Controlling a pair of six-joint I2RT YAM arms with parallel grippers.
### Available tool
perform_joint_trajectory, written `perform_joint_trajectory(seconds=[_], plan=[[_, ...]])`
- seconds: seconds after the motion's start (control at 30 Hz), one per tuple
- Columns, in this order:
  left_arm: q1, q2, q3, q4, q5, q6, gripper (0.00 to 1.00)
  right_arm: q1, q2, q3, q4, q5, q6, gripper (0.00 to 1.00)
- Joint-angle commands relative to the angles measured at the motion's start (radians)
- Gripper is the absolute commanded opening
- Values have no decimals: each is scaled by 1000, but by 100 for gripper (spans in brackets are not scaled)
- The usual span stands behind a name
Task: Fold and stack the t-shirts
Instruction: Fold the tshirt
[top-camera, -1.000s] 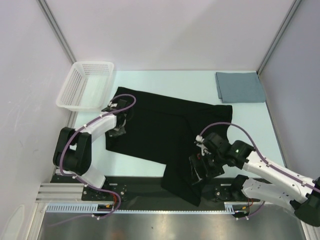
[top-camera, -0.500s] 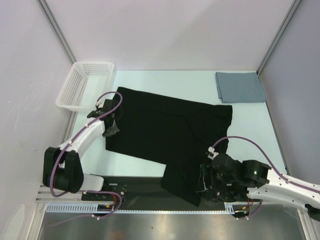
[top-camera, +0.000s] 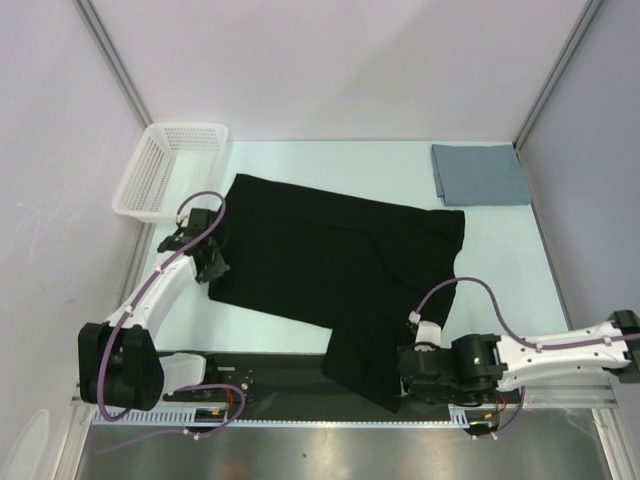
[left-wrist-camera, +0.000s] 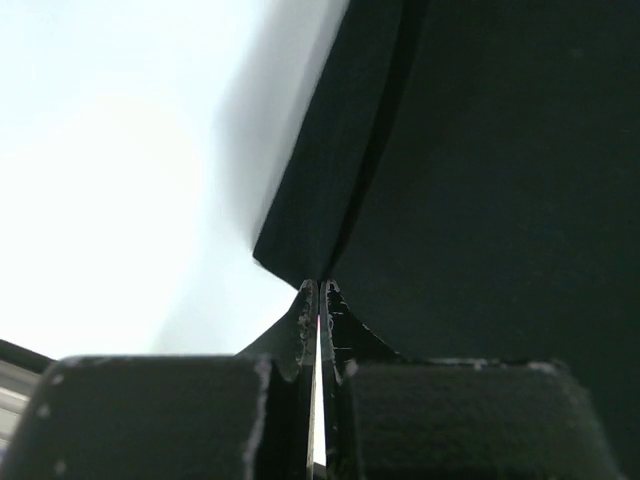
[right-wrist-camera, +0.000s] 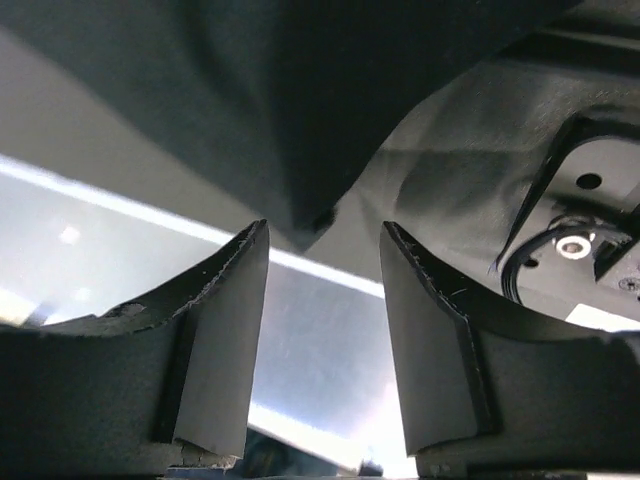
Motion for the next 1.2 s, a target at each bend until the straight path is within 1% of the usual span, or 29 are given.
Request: perform_joint_trajectory(seconds=[0.0, 0.07, 0.17, 0.27, 0.3, 0.37, 0.4, 0.47, 0.57, 0.6, 0.63, 0.67, 0.7, 0.73, 0.77, 0.8, 0.87, 0.9, 0.97, 1.0, 1.07, 1.17], plan=[[41, -65, -40, 39, 20, 29, 0, 113, 89, 41, 45, 189, 174, 53], [58, -78, -45, 37, 23, 25, 0, 139, 155, 48, 34, 212, 205, 52], [70, -78, -31, 42, 45, 20, 0, 172, 174, 42, 60, 252, 245, 48], [76, -66, -16, 43, 60, 20, 0, 173, 156, 24, 94, 275, 258, 40], [78, -57, -13, 43, 69, 20, 0, 173, 151, 21, 103, 281, 258, 34], [82, -54, -13, 46, 74, 17, 0, 173, 139, 10, 137, 293, 248, 27], [84, -55, -16, 49, 72, 15, 0, 173, 129, 6, 143, 298, 250, 25], [95, -57, -19, 48, 74, 9, 0, 173, 117, -2, 149, 314, 258, 24], [114, -68, -16, 49, 92, 0, 0, 175, 62, 15, 73, 351, 300, 4], [119, -74, -11, 48, 95, -3, 1, 173, 44, 28, 33, 365, 322, 0], [127, -78, -5, 45, 98, -3, 0, 173, 5, 48, -10, 388, 355, 0], [127, -89, 13, 42, 101, -3, 0, 158, -10, 90, -92, 399, 397, 0], [127, -95, 21, 40, 104, -8, 0, 146, -27, 119, -133, 410, 411, 0], [157, -101, 45, 39, 104, -11, 0, 129, -59, 148, -177, 431, 417, 0], [165, -114, 58, 40, 106, -12, 0, 112, -72, 176, -273, 445, 428, 0], [173, -117, 69, 46, 106, -21, 0, 80, -85, 238, -320, 459, 443, 0], [190, -99, 118, 46, 115, -29, 0, 42, -127, 294, -424, 503, 437, 0], [190, -88, 136, 54, 118, -28, 0, -13, -139, 327, -449, 514, 411, 0], [191, -60, 184, 68, 126, -31, 0, -79, -188, 349, -492, 519, 367, 0], [196, -48, 200, 80, 132, -29, 0, -140, -203, 360, -494, 513, 312, 0], [197, -23, 256, 89, 131, -23, 0, -198, -245, 360, -468, 499, 256, 0], [200, 27, 311, 102, 106, -15, 0, -285, -228, 360, -393, 436, 128, 0]])
